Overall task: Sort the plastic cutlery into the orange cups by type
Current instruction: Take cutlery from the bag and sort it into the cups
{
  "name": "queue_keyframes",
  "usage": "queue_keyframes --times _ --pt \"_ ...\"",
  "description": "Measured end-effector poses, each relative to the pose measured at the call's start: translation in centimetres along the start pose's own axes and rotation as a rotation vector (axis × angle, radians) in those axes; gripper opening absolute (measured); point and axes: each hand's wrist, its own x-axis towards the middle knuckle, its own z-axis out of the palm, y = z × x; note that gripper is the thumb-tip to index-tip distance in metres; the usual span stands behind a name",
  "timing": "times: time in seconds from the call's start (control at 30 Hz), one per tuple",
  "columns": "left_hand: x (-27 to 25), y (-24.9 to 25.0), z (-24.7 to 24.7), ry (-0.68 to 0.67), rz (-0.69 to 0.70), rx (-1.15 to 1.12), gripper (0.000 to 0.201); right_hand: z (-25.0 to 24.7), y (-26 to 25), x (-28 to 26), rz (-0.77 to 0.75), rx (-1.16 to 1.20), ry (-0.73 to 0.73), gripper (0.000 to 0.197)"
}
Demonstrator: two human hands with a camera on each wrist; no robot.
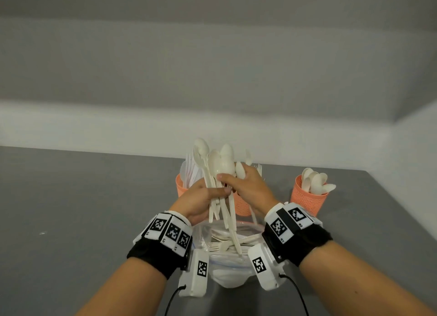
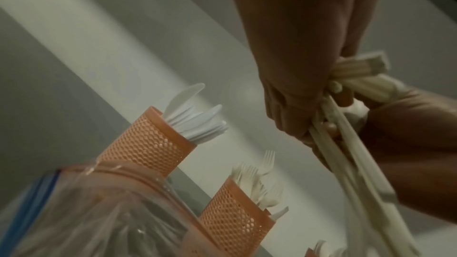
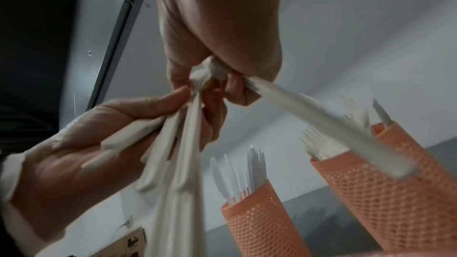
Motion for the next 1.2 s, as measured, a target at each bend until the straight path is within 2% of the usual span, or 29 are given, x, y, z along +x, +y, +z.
queue_keyframes --times 0.07,0.17,0.27,0.37,0.47,0.53,0.63,0.73,0.93,1.07,1.2 --pt "0.0 0.1 0.3 -0.039 -0.008 -0.021 0.024 -0.2 -0.1 -0.1 0.045 0.111 0.022 0.006" --pt "0.0 0.2 0.6 -0.099 -0.03 -0.016 0.025 -0.6 0.1 -0.1 0.096 0.163 0.064 0.012" --pt "0.2 -0.1 0.6 -0.096 -0.044 -0.054 0.019 -1.2 0.4 0.1 0.135 0.249 0.074 0.021" --pt "0.4 -0.4 0.5 -0.097 -0.048 -0.084 0.018 -1.8 0.8 0.7 0.122 0.309 0.058 0.03" --pt "0.5 -0.6 0.7 -0.094 -0.044 -0.075 0.015 -2.5 0.7 0.9 0.069 0.382 0.097 0.02" --pt "0.6 -0.6 1.0 -0.061 -0.04 -0.028 0.014 -2.8 0.5 0.8 0.041 0.345 0.067 0.018" --pt "0.5 -0.4 1.8 -0.087 -0.012 0.118 0.018 -2.3 0.3 0.4 0.113 0.224 -0.057 0.041" --pt "0.2 -0.3 2.5 -0.148 -0.008 0.162 0.021 -2.0 -0.3 0.1 0.249 0.255 -0.117 0.034" --pt "0.1 -0.1 2.3 -0.244 -0.007 0.091 0.01 -2.6 -0.5 0.4 0.288 0.298 -0.096 0.032" --pt "-0.1 0.4 2.2 -0.274 -0.085 0.134 0.013 -2.4 -0.7 0.3 0.262 0.326 -0.082 0.036" --pt "-0.1 0.7 2.1 -0.38 -0.166 0.167 0.01 -2.2 -0.9 0.5 0.22 0.364 -0.079 0.038"
